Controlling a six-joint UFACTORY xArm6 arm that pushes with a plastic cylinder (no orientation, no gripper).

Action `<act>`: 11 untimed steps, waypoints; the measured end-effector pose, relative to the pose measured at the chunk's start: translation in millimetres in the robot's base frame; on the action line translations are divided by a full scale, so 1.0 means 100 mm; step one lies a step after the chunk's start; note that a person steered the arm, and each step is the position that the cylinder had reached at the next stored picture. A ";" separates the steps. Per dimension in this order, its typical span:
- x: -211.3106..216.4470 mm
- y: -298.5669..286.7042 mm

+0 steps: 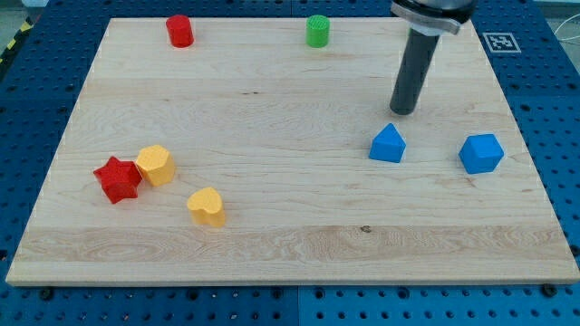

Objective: Push the blue cube to the center right of the board

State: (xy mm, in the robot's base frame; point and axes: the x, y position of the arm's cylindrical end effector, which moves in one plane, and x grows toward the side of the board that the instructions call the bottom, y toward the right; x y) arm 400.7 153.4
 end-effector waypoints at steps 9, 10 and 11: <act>0.45 0.92; 0.28 1.02; 0.34 1.27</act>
